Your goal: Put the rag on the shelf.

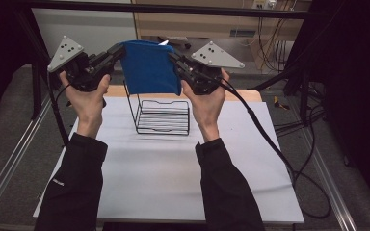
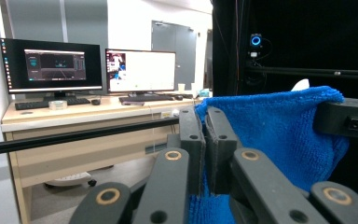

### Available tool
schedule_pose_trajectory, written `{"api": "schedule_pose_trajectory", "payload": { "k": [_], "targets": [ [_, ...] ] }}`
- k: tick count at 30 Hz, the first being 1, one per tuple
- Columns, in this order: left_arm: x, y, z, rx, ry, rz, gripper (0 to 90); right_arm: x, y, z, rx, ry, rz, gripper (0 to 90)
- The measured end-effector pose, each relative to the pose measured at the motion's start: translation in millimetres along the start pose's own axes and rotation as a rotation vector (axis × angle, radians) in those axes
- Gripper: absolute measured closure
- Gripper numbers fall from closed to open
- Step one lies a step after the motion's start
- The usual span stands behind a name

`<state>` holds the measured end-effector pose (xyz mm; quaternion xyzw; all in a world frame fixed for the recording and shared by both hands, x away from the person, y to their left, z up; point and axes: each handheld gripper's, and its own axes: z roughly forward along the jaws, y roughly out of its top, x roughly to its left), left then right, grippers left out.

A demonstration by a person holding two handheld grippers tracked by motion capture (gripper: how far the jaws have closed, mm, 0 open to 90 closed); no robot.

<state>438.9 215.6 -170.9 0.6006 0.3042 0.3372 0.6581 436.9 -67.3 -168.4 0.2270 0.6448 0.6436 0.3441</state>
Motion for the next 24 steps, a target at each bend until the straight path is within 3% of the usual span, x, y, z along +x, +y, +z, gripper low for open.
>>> {"api": "schedule_pose_trajectory", "payload": {
  "k": [13, 24],
  "targets": [
    [5.9, 11.3, 16.3, 0.004, 0.019, 0.027, 86.9, -12.2, 7.6, 10.9, 0.0, -0.015, -0.01, 86.1],
    [18.3, 2.4, 36.4, 0.007, 0.025, -0.018, 86.8, -22.9, 8.0, 24.8, 0.026, -0.037, -0.032, 86.1]
  ]
}}
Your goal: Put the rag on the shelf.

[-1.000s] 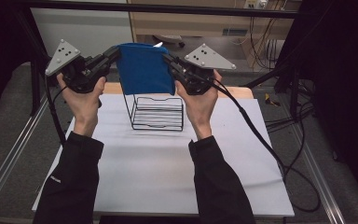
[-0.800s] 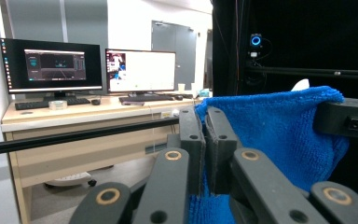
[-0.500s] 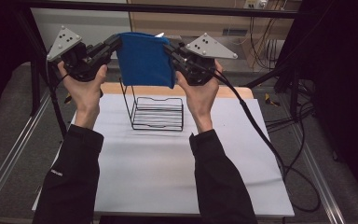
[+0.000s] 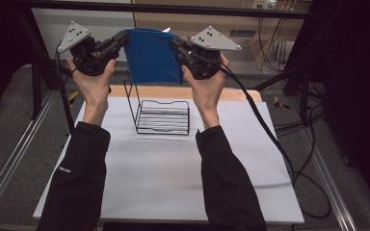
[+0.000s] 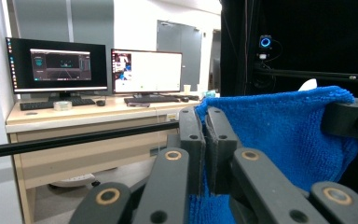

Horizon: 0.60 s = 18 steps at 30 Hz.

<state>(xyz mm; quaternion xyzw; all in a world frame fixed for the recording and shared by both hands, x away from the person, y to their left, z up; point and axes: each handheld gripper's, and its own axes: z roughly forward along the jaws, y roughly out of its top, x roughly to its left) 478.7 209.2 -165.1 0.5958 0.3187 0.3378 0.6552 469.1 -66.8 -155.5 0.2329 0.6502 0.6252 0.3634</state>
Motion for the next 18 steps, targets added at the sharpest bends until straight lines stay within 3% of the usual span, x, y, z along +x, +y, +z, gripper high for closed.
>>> {"api": "schedule_pose_trajectory", "payload": {
  "k": [3, 10, 18],
  "targets": [
    [3.2, -1.1, 4.7, 0.0, -0.002, -0.017, 86.8, -3.2, -0.4, 4.2, 0.013, -0.003, -0.008, 86.1],
    [5.4, 2.2, 12.8, -0.004, 0.005, 0.008, 86.8, -10.8, -1.9, 10.5, 0.016, -0.009, -0.011, 86.1],
    [12.0, -4.8, 25.2, 0.016, 0.017, 0.019, 86.8, -17.9, -6.9, 20.3, 0.032, -0.019, -0.018, 86.1]
  ]
}}
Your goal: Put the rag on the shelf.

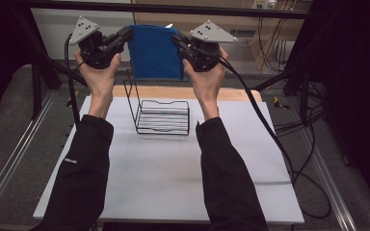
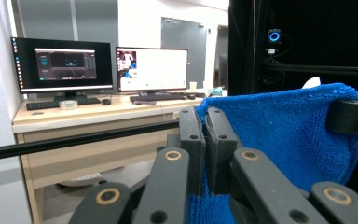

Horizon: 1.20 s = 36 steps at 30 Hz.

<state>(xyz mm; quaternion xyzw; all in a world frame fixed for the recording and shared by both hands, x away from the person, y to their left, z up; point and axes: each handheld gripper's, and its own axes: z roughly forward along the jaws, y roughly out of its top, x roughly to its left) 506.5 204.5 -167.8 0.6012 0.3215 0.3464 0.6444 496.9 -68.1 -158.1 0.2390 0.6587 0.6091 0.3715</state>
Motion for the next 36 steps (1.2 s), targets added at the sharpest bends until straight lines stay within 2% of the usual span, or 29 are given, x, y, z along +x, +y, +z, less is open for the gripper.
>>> {"api": "schedule_pose_trajectory", "payload": {
  "k": [7, 13, 26, 31, 36],
  "targets": [
    [5.9, -11.6, 4.5, 0.018, -0.006, -0.006, 86.8, -1.3, -7.8, 6.2, 0.028, 0.003, -0.003, 86.1],
    [6.6, -18.6, 2.9, 0.043, -0.011, 0.008, 86.8, -1.6, -16.9, 8.6, 0.064, 0.008, 0.005, 86.1],
    [4.3, -41.3, -10.4, 0.085, -0.058, 0.036, 86.8, 6.3, -40.1, -3.0, 0.095, 0.041, 0.032, 85.9],
    [4.5, -45.5, -14.4, 0.108, -0.071, 0.046, 86.8, 7.7, -46.5, -4.7, 0.103, 0.054, 0.044, 85.8],
    [0.0, -46.1, -18.9, 0.099, -0.087, 0.062, 86.8, 7.0, -49.5, -9.8, 0.101, 0.067, 0.044, 85.5]
  ]
}}
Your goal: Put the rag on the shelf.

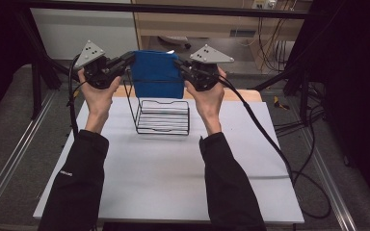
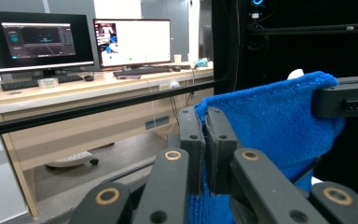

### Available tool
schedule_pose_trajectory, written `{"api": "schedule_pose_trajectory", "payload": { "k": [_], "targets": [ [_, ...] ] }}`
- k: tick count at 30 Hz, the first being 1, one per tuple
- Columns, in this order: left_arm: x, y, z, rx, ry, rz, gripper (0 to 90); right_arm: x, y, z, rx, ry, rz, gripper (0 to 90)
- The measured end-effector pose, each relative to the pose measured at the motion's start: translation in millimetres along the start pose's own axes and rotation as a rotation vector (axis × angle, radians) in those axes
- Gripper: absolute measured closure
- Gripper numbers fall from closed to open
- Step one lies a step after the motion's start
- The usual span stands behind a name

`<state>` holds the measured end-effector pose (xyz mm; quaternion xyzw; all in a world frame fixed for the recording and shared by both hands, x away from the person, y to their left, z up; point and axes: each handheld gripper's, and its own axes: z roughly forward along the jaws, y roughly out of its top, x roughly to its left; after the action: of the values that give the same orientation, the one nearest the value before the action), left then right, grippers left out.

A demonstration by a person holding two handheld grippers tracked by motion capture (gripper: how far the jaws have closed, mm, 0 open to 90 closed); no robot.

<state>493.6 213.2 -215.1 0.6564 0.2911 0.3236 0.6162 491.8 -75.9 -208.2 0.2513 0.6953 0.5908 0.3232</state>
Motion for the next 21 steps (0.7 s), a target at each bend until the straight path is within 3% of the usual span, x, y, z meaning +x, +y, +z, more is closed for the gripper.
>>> {"api": "schedule_pose_trajectory", "payload": {
  "k": [10, 21],
  "targets": [
    [-3.1, -7.5, -9.3, 0.02, -0.024, 0.014, 86.6, 6.7, -2.9, -8.1, 0.026, 0.017, -0.047, 85.3],
    [-9.5, -13.0, -20.2, 0.047, -0.059, 0.029, 86.1, 9.8, -12.6, -14.2, 0.023, 0.036, -0.054, 85.2]
  ]
}}
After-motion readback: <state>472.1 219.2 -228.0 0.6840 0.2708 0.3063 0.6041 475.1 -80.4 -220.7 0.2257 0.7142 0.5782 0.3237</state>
